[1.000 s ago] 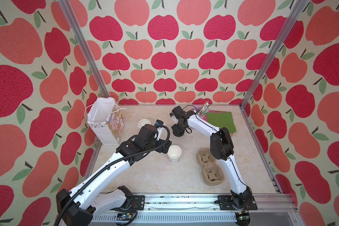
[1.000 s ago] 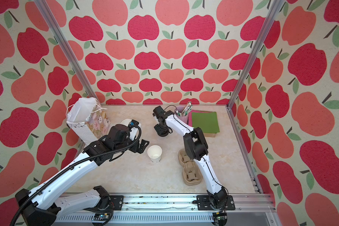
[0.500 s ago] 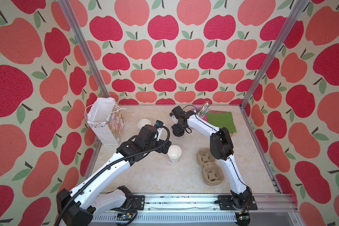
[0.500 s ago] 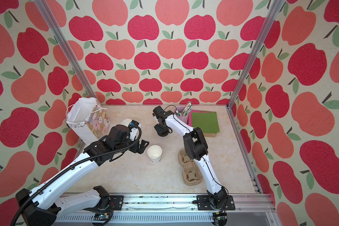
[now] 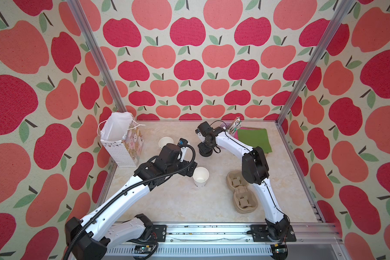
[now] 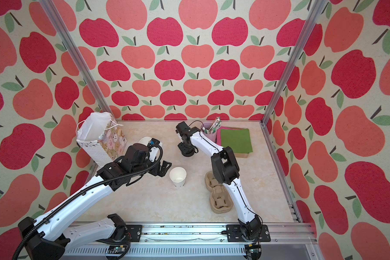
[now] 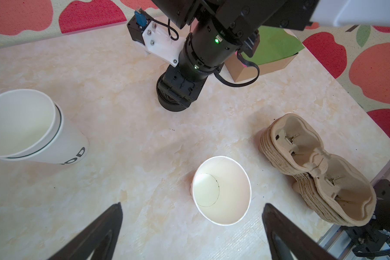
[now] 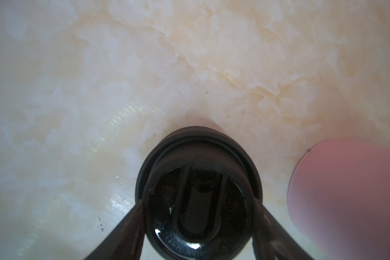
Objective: Pack a coffee takeout order
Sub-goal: Pick up the lid from the lid, then close the lid on the coffee cup.
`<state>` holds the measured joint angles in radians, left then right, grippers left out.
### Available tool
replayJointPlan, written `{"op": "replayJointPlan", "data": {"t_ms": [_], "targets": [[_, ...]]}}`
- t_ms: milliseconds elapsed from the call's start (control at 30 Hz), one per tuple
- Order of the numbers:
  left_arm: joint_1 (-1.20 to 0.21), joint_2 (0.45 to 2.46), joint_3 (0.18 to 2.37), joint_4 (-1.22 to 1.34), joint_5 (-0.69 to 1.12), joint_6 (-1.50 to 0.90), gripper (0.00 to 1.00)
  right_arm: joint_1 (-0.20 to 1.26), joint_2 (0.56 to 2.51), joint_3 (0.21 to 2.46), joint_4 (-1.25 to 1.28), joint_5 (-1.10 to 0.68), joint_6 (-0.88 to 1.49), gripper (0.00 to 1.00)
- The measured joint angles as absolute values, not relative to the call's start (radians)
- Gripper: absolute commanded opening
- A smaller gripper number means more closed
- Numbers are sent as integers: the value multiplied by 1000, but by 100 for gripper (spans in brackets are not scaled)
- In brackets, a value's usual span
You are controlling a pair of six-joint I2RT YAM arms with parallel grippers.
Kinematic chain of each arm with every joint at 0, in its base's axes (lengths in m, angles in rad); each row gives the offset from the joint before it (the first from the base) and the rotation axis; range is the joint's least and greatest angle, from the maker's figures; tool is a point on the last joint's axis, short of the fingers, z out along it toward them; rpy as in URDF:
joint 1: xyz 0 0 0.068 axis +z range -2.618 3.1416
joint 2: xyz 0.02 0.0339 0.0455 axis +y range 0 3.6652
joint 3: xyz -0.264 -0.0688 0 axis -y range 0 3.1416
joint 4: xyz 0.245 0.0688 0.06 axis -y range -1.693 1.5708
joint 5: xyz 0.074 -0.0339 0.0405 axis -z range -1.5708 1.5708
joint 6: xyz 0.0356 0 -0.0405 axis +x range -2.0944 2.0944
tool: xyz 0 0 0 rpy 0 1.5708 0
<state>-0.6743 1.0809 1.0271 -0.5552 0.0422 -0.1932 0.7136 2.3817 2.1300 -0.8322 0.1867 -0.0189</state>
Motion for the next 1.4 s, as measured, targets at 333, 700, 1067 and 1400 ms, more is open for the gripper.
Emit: {"op": "replayJointPlan", "data": {"t_ms": [333, 700, 1067, 1400], "targets": [[-674, 1081, 1027, -548, 42, -193, 99, 715, 2347, 2130, -832, 213, -23, 66], [-657, 1073, 1026, -548, 27, -193, 99, 723, 2206, 2117, -832, 178, -23, 66], [-522, 967, 988, -541, 42, -228, 99, 755, 1990, 2024, -846, 99, -35, 66], [-405, 921, 936, -524, 155, -302, 100, 831, 1795, 1841, -865, -7, -56, 67]]}}
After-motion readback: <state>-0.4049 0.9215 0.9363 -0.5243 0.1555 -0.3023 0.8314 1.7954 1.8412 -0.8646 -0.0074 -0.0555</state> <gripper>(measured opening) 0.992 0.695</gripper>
